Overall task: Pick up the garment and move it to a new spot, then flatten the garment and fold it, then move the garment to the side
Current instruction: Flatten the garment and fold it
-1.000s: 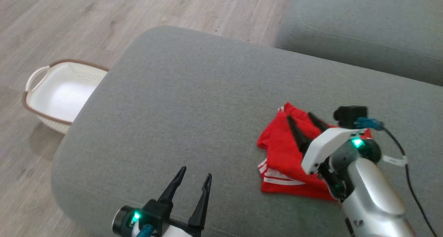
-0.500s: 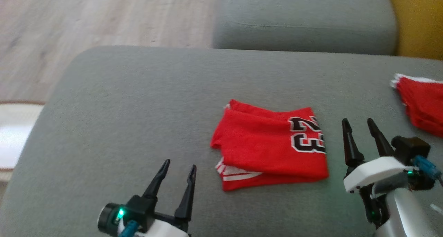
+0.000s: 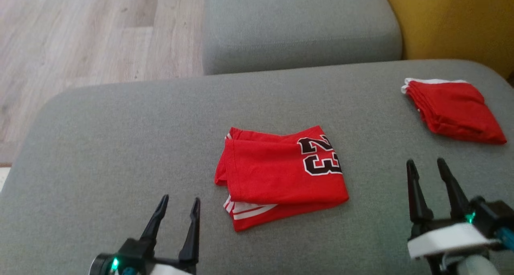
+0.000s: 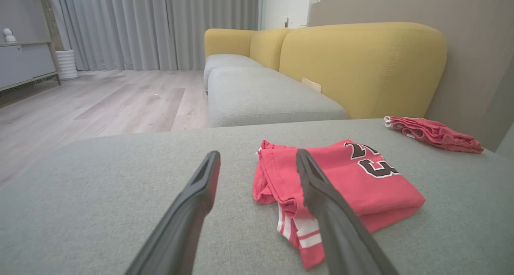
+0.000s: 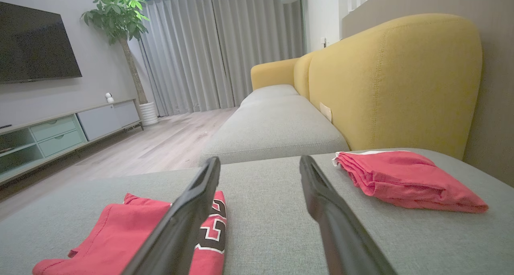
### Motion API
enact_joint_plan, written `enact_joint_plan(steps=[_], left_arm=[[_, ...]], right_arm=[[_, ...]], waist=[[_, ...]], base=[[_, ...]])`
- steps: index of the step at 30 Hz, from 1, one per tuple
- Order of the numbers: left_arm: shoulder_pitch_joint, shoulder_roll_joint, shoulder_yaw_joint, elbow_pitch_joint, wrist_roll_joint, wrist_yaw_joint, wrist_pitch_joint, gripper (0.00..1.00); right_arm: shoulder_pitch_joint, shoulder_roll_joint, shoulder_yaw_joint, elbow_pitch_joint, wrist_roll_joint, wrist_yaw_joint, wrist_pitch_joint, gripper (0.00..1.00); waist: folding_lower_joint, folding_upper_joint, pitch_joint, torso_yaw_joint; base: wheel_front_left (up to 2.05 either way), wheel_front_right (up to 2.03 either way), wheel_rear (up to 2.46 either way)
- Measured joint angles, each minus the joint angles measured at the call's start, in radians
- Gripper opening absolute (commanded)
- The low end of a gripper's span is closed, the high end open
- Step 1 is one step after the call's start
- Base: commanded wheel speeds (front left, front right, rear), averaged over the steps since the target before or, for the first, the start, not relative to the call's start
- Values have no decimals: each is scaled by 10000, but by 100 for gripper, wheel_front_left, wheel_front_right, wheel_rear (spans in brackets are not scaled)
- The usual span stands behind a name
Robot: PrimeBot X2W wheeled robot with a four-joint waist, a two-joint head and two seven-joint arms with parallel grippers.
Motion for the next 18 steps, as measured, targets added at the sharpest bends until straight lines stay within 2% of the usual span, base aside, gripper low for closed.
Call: enact_joint_plan(steps=[8,18], left_arm=[[587,0,334,-221,25,82,2,100],[892,4,621,-408,190,150,2,100]], right_arm=[[1438,222,-33,-662,-59,0,-6,100],[1546,228,274,-673,2,0,-6,100]], waist=[[0,0,-464,107],[0,0,-589,354]], base=[[0,0,0],[0,0,0]])
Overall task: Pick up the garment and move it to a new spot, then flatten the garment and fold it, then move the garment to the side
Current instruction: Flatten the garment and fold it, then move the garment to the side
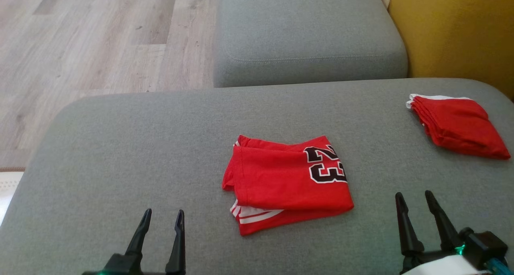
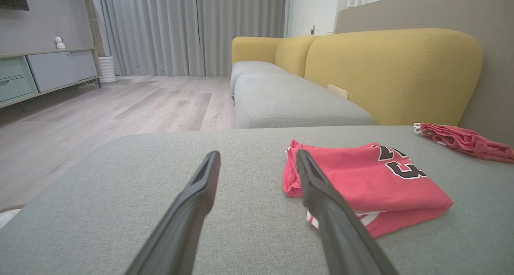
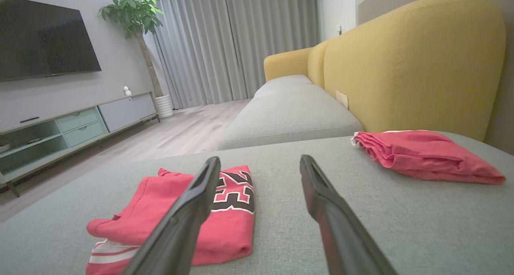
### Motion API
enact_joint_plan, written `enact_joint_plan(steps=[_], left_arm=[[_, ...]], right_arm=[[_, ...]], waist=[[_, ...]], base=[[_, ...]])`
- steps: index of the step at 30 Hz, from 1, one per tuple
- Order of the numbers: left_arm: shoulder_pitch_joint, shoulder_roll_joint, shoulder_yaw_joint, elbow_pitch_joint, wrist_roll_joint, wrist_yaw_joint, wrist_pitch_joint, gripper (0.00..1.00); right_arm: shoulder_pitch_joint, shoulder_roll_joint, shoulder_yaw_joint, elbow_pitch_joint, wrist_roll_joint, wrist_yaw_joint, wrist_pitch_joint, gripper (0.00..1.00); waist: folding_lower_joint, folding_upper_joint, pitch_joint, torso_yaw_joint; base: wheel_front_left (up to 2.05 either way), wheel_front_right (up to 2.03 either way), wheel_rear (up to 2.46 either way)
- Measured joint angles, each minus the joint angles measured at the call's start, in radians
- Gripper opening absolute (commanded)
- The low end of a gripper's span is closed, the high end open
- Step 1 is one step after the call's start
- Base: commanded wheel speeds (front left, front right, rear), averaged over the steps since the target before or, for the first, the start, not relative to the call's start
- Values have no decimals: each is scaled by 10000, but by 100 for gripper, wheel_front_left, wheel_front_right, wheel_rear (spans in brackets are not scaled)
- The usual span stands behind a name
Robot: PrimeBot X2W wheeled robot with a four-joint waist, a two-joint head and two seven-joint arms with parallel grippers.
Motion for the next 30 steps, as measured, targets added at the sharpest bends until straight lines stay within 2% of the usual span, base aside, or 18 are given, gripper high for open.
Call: enact_joint_plan(steps=[30], left_arm=[[37,0,25,-105,0,10,0,100]], right_arm=[[221,-77,163,207,2,0,0,100]], waist=[[0,0,-215,99]], base=[[0,0,0]])
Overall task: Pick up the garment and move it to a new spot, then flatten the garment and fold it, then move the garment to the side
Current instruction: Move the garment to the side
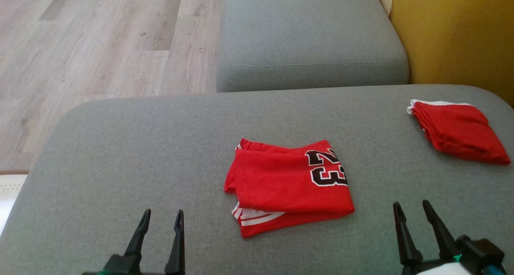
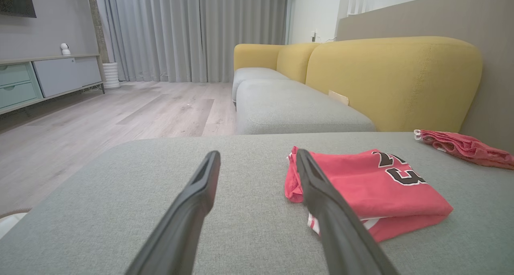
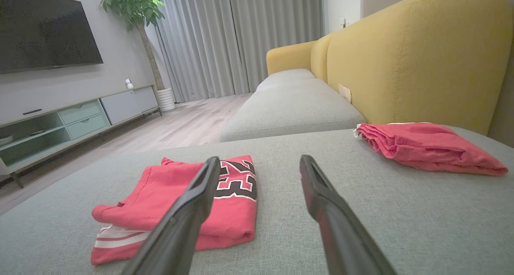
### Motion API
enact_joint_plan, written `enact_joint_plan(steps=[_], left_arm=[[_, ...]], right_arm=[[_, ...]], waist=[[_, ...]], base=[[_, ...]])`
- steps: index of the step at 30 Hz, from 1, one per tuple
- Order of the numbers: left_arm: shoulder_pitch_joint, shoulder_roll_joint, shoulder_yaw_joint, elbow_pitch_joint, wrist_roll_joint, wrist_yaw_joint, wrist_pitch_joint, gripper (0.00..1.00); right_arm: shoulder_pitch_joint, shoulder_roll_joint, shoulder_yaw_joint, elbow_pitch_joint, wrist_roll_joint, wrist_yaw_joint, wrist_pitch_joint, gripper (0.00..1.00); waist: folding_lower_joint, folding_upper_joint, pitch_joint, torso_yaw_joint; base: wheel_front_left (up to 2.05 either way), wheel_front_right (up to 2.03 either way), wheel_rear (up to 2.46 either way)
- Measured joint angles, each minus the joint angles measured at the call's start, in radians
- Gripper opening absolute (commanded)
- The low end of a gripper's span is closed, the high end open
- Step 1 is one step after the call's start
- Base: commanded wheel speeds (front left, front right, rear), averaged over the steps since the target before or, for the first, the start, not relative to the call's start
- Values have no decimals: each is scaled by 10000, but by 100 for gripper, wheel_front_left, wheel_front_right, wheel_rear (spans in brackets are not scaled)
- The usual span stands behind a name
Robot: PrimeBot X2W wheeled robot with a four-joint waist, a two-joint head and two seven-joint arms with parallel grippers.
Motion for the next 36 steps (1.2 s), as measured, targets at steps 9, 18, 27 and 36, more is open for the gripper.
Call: enact_joint_plan(steps=[9,18,27,36], left_arm=[[56,0,-6,40,-2,-12,0,100],[65,0,-44,52,-27,-10,-2,100],[42,0,-182,107,-67,-15,0,100],[-487,0,-869,297,-297,-100,0,100]], right_arm=[[49,-8,35,2,-35,0,0,100],[101,-44,48,0,-35,0,0,100],[-207,-71,426,395,366,0,0,100],[-3022,-926,1505,2518,2232,0,556,100]], waist=[[0,0,-54,68],[0,0,54,198],[0,0,532,330],[0,0,1398,671]], base=[[0,0,0],[0,0,0],[0,0,0],[0,0,0]])
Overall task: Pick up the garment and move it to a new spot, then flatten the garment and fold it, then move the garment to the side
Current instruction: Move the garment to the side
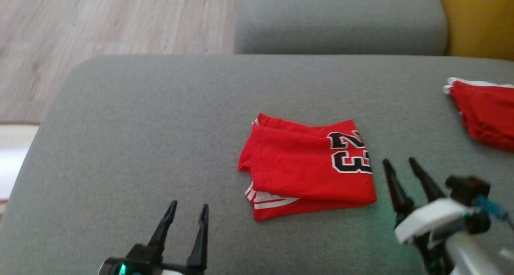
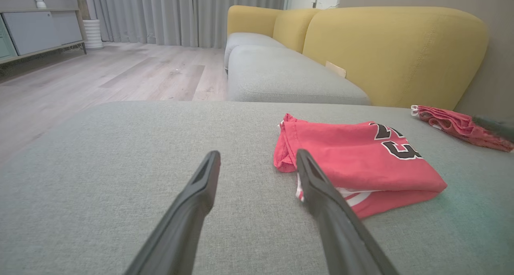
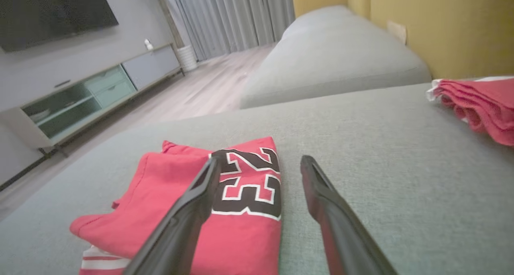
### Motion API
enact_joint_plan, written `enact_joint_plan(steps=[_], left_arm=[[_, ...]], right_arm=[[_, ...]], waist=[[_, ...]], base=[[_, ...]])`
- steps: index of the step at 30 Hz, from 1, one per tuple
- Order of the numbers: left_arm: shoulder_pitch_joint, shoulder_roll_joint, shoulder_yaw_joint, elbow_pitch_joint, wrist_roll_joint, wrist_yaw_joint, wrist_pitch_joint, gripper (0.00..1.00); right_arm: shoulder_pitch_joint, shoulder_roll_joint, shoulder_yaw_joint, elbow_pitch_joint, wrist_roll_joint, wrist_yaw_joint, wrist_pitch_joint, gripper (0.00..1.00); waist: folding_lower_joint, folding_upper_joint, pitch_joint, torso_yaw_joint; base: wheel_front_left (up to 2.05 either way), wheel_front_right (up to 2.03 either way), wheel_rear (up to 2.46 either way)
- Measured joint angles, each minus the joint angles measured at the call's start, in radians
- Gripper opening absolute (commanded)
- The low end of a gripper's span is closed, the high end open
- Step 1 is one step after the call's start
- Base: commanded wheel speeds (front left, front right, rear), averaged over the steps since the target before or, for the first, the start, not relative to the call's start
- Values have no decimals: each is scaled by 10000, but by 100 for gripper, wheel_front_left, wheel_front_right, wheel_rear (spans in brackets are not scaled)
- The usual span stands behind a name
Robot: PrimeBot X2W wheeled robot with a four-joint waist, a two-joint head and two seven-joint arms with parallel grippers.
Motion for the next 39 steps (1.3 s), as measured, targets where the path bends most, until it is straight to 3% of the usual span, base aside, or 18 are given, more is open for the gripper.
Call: enact_joint_plan(steps=[9,15,16,17,18,21,29,39], left_arm=[[-883,-2,-575,61,-251,15,0,100],[-1244,-4,-717,194,-351,27,0,100],[-1289,-4,-736,199,-351,29,0,100],[-1338,-4,-748,209,-351,29,0,100],[-1385,-4,-755,209,-351,33,-2,100],[-1467,-6,-773,215,-351,104,-2,100],[-1579,-8,-807,221,-401,105,-2,100],[-1923,-8,-953,178,-512,104,-2,100]], right_arm=[[-2049,-1135,1043,1630,1877,0,2245,100],[-2770,-1425,1705,2324,2909,0,2606,100],[-2824,-1434,1791,2433,3081,0,2725,93],[-2845,-1450,1910,2493,3239,0,2847,80],[-2848,-1448,2013,2545,3402,0,2986,47],[-2867,-1524,2383,2424,3881,0,3256,0],[-3193,-2351,3218,1375,4575,0,2897,0],[-5249,-3553,3430,861,4709,0,2658,0]], waist=[[0,0,1001,524],[0,0,1546,792],[0,0,1593,818],[0,0,1635,837],[0,0,1672,845],[0,0,1747,817],[0,0,1870,549],[0,0,2211,-59]], base=[[0,0,0],[0,0,0],[0,0,0],[0,0,0],[0,0,0],[0,0,0],[0,0,0],[0,0,0]])
